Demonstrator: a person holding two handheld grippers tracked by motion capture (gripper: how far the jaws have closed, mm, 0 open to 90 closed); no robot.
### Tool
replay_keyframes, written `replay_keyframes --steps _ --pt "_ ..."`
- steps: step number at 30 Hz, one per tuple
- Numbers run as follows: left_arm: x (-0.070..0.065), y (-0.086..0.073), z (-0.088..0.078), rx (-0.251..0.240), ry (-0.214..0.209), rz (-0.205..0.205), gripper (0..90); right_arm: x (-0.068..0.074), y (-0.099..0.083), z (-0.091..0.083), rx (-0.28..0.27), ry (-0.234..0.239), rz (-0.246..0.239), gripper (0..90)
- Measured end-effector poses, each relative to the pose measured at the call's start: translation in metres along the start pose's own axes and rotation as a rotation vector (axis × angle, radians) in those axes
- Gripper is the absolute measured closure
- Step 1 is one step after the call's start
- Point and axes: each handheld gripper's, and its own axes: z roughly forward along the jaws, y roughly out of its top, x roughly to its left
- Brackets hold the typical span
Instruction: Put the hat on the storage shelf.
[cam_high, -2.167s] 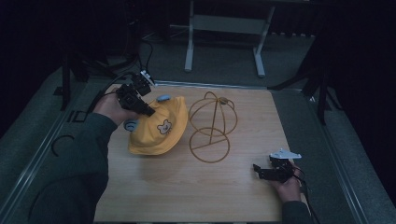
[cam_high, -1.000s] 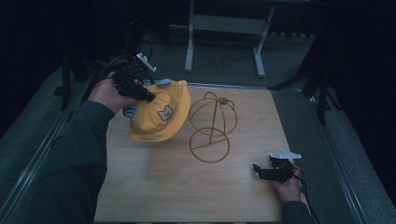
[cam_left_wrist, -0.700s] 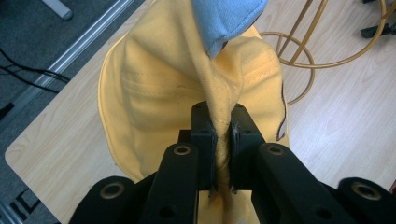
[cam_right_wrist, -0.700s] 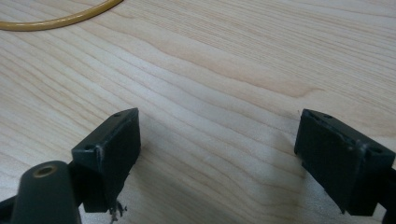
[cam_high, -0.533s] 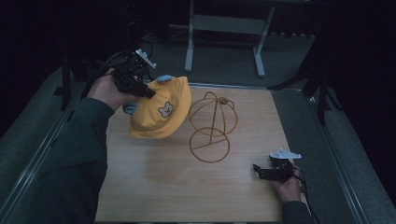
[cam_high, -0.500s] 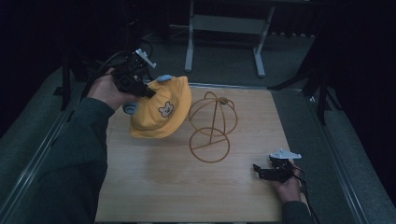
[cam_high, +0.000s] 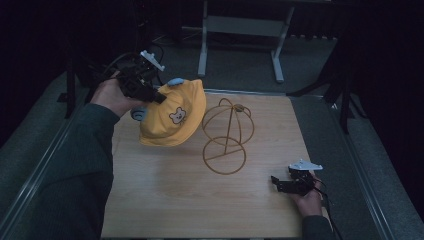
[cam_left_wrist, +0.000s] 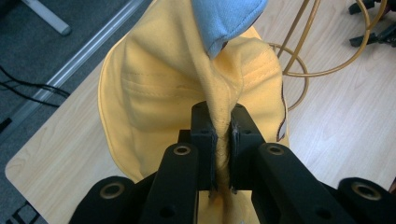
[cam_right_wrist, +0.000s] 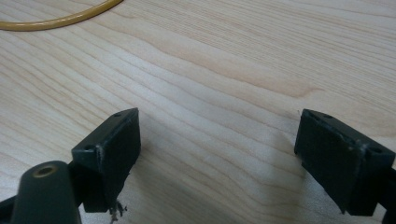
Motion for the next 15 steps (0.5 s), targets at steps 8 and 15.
replay_keyframes --steps 8,15 --pt "0.0000 0.0009 -0.0011 -0.007 -0.020 0.028 82.9 0.0001 0.0000 0.0000 0.000 0.000 0.001 14.4" --pt "-0.0027 0.0050 -0.0054 -0.015 -0.021 0.054 83.0 0.0001 0.0000 -0.0001 0.001 0.000 0.002 14.4"
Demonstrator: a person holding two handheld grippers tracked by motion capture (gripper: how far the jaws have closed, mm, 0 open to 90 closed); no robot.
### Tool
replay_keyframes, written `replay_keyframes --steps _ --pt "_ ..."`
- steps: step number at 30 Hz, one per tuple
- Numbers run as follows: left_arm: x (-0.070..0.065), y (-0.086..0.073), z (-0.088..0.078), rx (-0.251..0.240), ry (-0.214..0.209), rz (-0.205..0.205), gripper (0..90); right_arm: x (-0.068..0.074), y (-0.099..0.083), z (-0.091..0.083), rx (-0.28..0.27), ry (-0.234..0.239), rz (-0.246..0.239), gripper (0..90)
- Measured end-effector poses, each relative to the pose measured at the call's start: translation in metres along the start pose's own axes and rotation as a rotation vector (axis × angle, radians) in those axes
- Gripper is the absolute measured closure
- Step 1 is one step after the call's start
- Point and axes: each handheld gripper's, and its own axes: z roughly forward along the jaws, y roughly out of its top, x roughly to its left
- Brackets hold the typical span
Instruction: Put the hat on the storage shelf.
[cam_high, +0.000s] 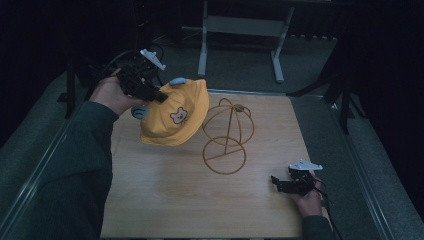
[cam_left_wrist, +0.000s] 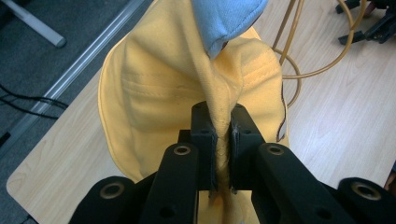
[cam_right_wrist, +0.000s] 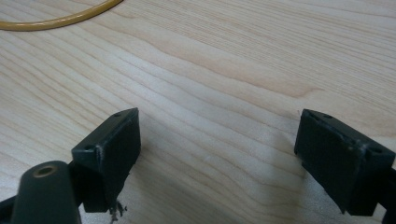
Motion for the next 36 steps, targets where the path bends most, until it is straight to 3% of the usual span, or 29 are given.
replay_keyframes --steps 36 --pt "0.0000 -0.0019 -0.0048 -0.058 -0.061 0.026 82.6 0.0002 -0.0004 -0.0004 0.000 0.001 -0.002 14.4"
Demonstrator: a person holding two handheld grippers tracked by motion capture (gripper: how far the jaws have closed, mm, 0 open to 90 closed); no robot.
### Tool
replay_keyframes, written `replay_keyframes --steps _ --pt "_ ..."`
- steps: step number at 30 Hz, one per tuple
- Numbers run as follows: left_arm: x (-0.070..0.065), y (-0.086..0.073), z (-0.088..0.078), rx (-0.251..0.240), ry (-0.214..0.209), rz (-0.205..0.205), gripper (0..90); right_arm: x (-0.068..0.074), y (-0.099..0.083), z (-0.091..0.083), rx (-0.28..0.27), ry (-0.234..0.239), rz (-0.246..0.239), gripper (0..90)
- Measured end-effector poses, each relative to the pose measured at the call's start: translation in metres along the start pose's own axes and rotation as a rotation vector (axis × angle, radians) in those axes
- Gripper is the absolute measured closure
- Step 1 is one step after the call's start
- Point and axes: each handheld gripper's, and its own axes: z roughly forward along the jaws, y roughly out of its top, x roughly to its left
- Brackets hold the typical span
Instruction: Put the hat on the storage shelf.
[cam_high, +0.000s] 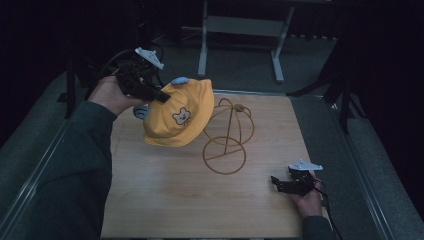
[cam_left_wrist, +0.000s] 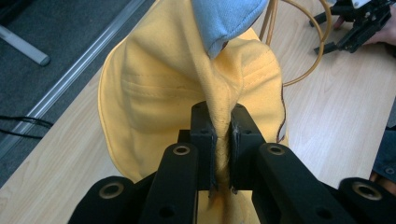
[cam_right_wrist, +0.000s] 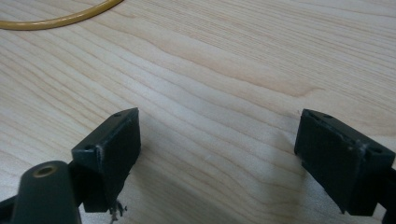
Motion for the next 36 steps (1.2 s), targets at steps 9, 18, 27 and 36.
replay_keyframes --steps 9,18,27,36 --pt "-0.001 0.001 -0.003 -0.025 -0.014 0.005 82.6 0.000 0.000 0.000 0.000 0.000 0.000 14.4" --pt "-0.004 0.006 -0.006 -0.059 -0.039 0.014 82.6 0.000 0.000 0.000 -0.001 0.000 -0.003 14.4" --pt "-0.011 0.014 0.002 -0.061 -0.054 0.034 82.4 0.000 0.000 0.000 -0.001 0.000 -0.003 14.4" --pt "-0.015 0.024 0.007 -0.081 -0.067 0.042 81.7 0.000 0.000 0.000 -0.001 0.000 -0.002 14.4"
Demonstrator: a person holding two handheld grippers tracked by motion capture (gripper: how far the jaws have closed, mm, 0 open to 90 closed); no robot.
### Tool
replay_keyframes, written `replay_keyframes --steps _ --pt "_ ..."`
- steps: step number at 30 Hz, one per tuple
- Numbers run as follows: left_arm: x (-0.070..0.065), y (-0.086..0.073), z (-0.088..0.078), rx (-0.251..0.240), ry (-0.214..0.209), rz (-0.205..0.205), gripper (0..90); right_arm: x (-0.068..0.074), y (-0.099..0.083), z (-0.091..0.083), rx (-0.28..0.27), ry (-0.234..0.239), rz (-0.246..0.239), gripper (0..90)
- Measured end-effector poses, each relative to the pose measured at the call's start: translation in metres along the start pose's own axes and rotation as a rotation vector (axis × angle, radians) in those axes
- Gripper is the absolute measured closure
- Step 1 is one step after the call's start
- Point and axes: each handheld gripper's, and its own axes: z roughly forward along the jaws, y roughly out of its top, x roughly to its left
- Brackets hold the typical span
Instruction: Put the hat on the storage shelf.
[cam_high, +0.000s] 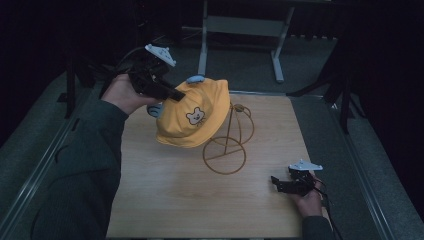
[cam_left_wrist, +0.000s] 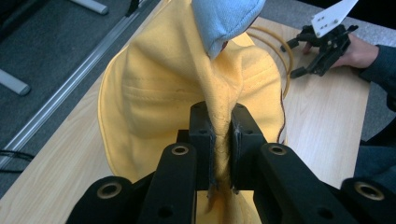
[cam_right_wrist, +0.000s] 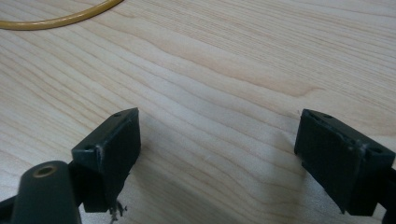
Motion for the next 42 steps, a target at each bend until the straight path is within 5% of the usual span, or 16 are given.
replay_keyframes --steps 14,33,42 --pt "-0.013 0.028 0.020 -0.006 -0.026 0.049 82.1 0.000 0.000 0.000 0.000 0.000 0.000 14.4" --pt "-0.020 0.059 0.058 0.008 -0.053 0.063 81.8 0.000 0.000 0.000 0.000 0.002 0.001 14.4" --pt "-0.027 0.080 0.080 0.015 -0.005 0.080 79.5 0.000 0.000 0.000 0.000 0.001 -0.001 14.4"
